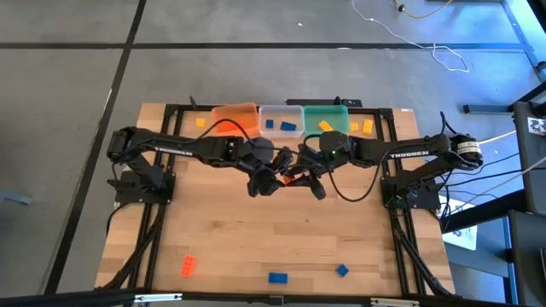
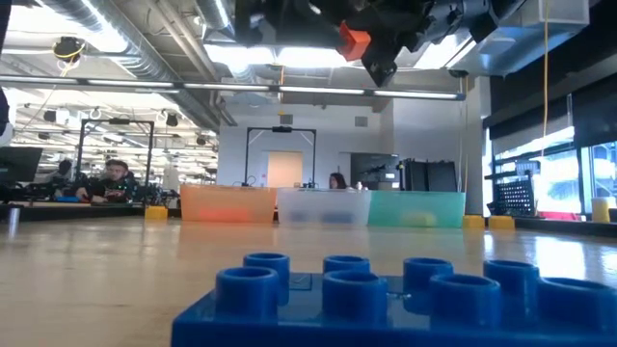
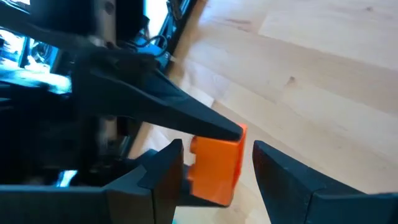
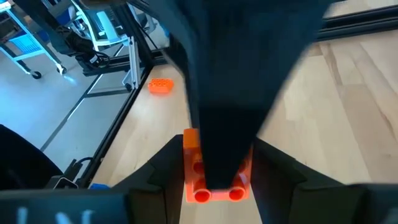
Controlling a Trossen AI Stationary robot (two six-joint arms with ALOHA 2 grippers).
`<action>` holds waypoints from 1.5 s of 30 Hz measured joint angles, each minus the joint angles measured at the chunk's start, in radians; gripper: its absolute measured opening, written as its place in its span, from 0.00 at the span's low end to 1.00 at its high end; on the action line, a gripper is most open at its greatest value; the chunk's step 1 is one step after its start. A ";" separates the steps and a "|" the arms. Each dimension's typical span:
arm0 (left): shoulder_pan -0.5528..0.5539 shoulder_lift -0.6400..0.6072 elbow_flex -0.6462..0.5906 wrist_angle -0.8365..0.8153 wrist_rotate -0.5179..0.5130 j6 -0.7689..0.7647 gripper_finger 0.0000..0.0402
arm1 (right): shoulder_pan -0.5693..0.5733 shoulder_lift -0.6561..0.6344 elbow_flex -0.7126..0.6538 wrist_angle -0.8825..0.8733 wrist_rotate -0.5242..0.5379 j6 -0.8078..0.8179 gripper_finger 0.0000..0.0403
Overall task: Sort & place blocks by color
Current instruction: Put the orange game piece into the orange bin
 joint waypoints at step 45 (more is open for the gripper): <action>0.003 0.021 -0.002 -0.127 -0.158 -0.172 0.20 | -0.043 -0.092 0.002 -0.160 0.001 0.020 0.49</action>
